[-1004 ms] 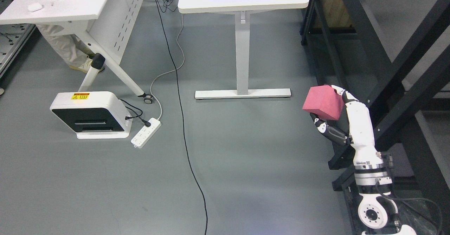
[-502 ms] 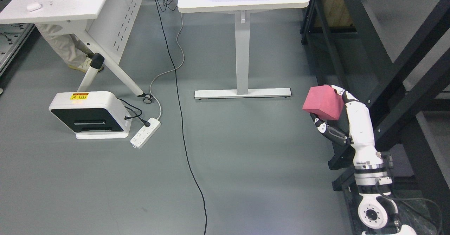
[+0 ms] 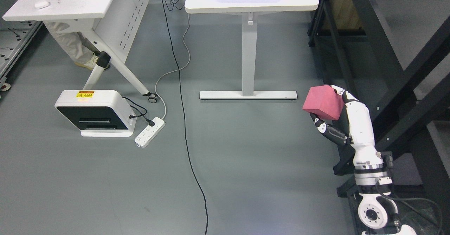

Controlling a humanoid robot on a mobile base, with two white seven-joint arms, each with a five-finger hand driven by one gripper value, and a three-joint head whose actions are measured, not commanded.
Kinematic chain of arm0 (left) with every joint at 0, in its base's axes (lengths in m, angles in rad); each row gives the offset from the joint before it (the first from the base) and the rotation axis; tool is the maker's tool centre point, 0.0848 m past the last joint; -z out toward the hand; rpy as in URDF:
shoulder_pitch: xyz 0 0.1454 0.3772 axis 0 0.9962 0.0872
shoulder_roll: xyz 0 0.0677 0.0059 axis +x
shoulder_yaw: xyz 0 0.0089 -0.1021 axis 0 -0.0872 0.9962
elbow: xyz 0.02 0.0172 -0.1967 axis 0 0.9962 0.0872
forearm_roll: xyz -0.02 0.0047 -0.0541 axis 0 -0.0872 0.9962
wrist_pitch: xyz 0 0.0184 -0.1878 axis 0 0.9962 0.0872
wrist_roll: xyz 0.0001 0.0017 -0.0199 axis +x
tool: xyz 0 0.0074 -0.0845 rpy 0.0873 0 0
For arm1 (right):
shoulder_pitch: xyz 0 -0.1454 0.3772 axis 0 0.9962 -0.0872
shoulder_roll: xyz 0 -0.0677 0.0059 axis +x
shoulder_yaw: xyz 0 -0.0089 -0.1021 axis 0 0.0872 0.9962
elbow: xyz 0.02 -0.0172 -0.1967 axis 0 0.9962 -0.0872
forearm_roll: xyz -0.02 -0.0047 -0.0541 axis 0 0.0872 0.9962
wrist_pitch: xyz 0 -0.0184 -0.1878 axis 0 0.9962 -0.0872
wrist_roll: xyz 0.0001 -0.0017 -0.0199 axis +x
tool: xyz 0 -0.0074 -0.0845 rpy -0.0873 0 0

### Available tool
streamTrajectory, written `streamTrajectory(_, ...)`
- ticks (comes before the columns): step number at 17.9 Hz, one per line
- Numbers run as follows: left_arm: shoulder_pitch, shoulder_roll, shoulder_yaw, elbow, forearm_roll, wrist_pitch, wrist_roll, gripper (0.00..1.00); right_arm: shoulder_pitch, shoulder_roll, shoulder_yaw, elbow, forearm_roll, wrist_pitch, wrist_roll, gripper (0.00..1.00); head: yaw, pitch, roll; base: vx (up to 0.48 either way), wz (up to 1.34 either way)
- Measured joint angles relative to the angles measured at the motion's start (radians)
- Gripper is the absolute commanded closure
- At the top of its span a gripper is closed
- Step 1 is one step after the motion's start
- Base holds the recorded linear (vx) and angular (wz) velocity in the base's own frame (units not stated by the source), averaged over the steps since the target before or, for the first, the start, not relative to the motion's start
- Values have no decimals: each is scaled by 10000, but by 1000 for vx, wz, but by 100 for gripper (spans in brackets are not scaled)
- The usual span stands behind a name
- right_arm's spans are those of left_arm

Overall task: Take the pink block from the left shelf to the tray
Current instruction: 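Turn and drive toward the white table holding the block in the right hand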

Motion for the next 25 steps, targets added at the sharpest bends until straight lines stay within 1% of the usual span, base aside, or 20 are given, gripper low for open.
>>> streamTrajectory(14, 1, 0, 1, 0, 0, 0, 0, 0, 0, 0, 0, 1, 0, 0, 0, 94, 0, 0, 0, 67, 163)
streamTrajectory(25, 1, 0, 1, 0, 0, 0, 0, 0, -3, 0, 0, 2, 0, 0, 0, 94, 0, 0, 0, 137, -52)
